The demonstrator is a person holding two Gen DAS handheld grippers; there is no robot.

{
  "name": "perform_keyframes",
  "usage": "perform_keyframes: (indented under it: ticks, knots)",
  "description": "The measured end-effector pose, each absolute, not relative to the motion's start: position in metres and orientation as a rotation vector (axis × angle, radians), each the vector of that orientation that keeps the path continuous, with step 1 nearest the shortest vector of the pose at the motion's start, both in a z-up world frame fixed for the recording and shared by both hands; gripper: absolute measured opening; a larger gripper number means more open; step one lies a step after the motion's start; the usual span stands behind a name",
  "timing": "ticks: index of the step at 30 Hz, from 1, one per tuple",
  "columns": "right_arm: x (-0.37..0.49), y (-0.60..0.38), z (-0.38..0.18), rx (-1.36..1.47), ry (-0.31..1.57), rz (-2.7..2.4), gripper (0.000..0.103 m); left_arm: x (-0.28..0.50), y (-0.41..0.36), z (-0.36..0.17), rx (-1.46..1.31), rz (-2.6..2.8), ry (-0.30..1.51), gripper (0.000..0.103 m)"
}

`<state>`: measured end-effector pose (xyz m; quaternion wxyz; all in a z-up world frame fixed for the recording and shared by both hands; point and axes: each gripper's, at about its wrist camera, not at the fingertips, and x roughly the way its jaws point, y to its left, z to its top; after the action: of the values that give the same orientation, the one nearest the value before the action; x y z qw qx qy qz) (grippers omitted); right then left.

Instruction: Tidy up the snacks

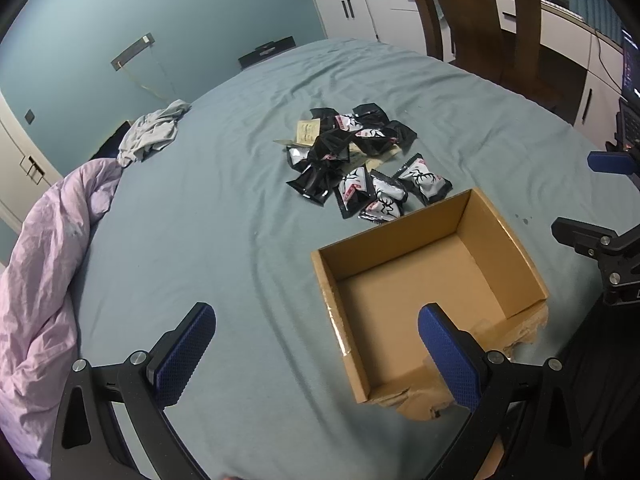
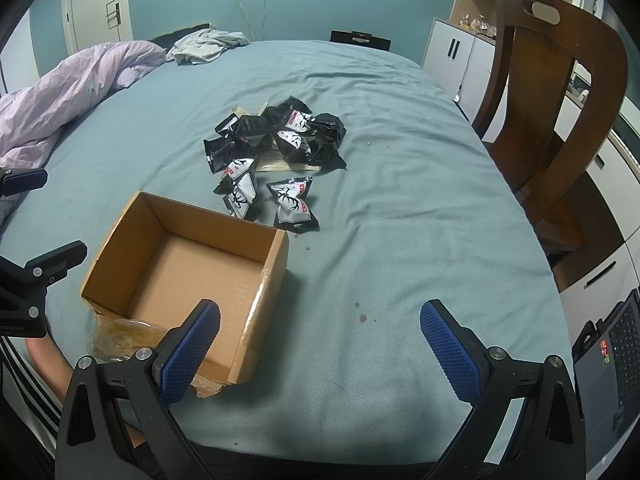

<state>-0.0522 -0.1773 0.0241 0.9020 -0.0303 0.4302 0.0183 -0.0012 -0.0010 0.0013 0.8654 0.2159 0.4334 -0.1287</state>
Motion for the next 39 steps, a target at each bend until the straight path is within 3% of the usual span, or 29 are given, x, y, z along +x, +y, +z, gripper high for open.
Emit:
perform_keyframes:
  ticks: [39]
  knots:
    - [-0.0516, -0.1767, 0.0246, -0.066, 0.892, 0.038, 0.101, -0.0019, 0.0027, 0.0012, 0.436, -0.272, 0.910, 0.103]
